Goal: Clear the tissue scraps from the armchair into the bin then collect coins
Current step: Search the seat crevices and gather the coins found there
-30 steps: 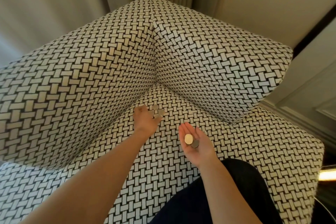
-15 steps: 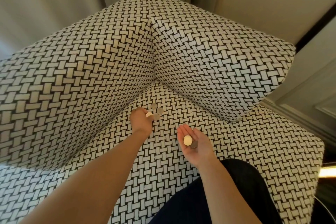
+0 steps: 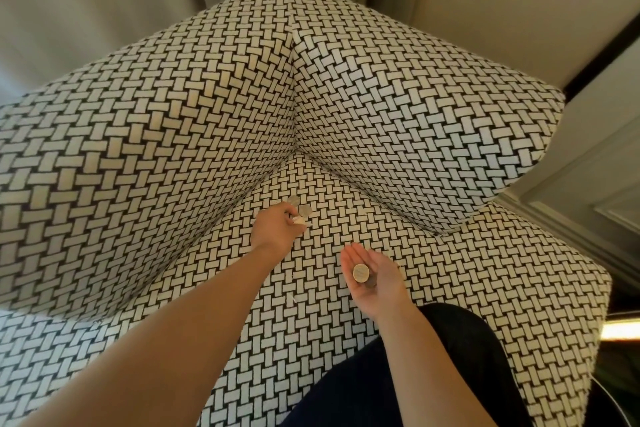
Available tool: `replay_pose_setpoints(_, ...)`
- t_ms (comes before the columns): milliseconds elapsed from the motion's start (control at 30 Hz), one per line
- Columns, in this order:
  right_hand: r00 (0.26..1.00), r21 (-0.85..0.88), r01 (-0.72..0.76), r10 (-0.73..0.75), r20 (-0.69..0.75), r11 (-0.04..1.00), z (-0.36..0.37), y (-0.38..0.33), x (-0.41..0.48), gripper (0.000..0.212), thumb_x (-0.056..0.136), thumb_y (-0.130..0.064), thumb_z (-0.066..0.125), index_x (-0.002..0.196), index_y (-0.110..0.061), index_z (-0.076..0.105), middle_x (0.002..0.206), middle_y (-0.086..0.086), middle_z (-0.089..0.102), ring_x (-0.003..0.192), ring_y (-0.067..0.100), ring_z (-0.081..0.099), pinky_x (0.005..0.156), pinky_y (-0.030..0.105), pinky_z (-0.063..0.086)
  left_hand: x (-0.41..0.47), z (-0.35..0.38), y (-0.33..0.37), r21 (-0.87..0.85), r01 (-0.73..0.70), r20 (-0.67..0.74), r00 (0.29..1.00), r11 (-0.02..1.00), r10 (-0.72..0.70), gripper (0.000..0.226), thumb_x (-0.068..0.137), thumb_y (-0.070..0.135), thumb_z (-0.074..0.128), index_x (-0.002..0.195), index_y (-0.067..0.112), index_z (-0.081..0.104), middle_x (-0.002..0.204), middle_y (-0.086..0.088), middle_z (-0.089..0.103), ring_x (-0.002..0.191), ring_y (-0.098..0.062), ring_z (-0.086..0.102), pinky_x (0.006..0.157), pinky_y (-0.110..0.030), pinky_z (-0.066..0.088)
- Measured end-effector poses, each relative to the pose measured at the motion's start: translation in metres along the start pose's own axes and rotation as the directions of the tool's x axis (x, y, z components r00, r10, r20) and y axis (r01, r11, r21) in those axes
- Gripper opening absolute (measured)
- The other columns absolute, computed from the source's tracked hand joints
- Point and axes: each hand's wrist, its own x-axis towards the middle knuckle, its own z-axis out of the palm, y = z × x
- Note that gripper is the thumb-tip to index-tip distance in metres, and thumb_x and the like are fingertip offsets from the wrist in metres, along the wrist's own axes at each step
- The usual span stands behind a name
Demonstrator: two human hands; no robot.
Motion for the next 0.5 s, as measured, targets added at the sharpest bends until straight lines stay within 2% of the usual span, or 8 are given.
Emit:
replay_pose_setpoints(100, 1.0, -0.003, 0.001, -0.001, -0.009, 1.0, 0.0, 0.0, 0.001, 0.027, 0.1, -0.017, 0.043, 0.096, 0.002, 0.061, 0.102, 0.018, 0.066, 0.101, 0.029, 0.065, 0.091, 0.036, 0.052, 0.003, 0.002, 0.003, 0.079, -0.027, -0.018, 0.999, 0.997, 0.029, 0.017, 0.078, 0.018, 0.073, 0.093, 0.015, 0.065, 0.102, -0.005, 0.057, 0.088, -0.016, 0.056, 0.072, -0.025, 0.043)
replay_pose_setpoints(133, 1.0, -0.006, 0.0, 0.0, -0.012, 1.0, 0.0, 0.0, 0.001, 0.027, 0.1, -0.017, 0.043, 0.095, 0.002, 0.061, 0.102, 0.018, 0.066, 0.1, 0.029, 0.065, 0.091, 0.036, 0.052, 0.003, 0.001, 0.004, 0.076, -0.028, -0.013, 0.999, 0.997, 0.029, 0.014, 0.078, 0.017, 0.073, 0.089, 0.015, 0.064, 0.102, -0.004, 0.056, 0.091, -0.017, 0.057, 0.075, -0.025, 0.045)
replay_pose_setpoints(200, 1.0, -0.011, 0.0, 0.0, -0.015, 1.0, 0.0, 0.0, 0.001, 0.026, 0.1, -0.017, 0.043, 0.095, 0.002, 0.061, 0.101, 0.018, 0.066, 0.099, 0.028, 0.065, 0.091, 0.036, 0.052, 0.002, -0.001, 0.006, 0.053, -0.029, 0.019, 0.999, 0.998, 0.029, 0.011, 0.08, 0.016, 0.072, 0.083, 0.016, 0.061, 0.086, 0.001, 0.059, 0.089, -0.018, 0.061, 0.074, -0.024, 0.048)
replay_pose_setpoints(267, 1.0, -0.009, 0.002, -0.002, -0.014, 1.0, 0.001, 0.0, 0.0, 0.027, 0.1, -0.017, 0.043, 0.095, 0.002, 0.061, 0.101, 0.018, 0.066, 0.099, 0.028, 0.065, 0.091, 0.036, 0.052, -0.001, -0.003, 0.006, -0.02, -0.015, 0.016, 1.0, 1.0, 0.015, 0.009, 0.08, 0.017, 0.071, 0.083, 0.015, 0.063, 0.071, 0.006, 0.057, 0.079, -0.014, 0.061, 0.063, -0.015, 0.043)
replay_pose_setpoints(367, 1.0, 0.012, 0.006, -0.006, -0.016, 1.0, 0.001, -0.001, -0.001, 0.029, 0.101, -0.019, 0.041, 0.096, 0.003, 0.061, 0.1, 0.018, 0.066, 0.099, 0.028, 0.065, 0.091, 0.036, 0.052, -0.008, -0.007, 0.007, -0.152, -0.014, -0.031, 0.999, 0.988, 0.009, 0.011, 0.078, 0.02, 0.074, 0.084, 0.014, 0.067, 0.072, 0.007, 0.062, 0.069, 0.0, 0.055, 0.063, -0.007, 0.037)
replay_pose_setpoints(433, 1.0, 0.026, 0.0, 0.0, -0.003, 1.0, 0.002, 0.0, -0.003, 0.033, 0.101, -0.02, 0.039, 0.1, 0.005, 0.061, 0.101, 0.019, 0.066, 0.101, 0.029, 0.064, 0.092, 0.036, 0.051, -0.019, -0.011, 0.012, -0.23, -0.104, 0.038, 0.993, 0.968, 0.116, 0.012, 0.077, 0.022, 0.075, 0.084, 0.015, 0.068, 0.078, 0.003, 0.069, 0.07, 0.006, 0.057, 0.069, -0.006, 0.041)
replay_pose_setpoints(500, 1.0, 0.027, -0.021, 0.02, 0.016, 0.999, 0.004, 0.001, -0.005, 0.036, 0.102, -0.022, 0.038, 0.103, 0.006, 0.06, 0.101, 0.021, 0.066, 0.097, 0.03, 0.064, 0.09, 0.038, 0.051, -0.037, -0.014, 0.022, -0.273, -0.207, 0.161, 0.953, 0.939, 0.257, 0.011, 0.077, 0.023, 0.075, 0.084, 0.016, 0.07, 0.079, 0.005, 0.071, 0.069, 0.0, 0.064, 0.069, -0.012, 0.049)
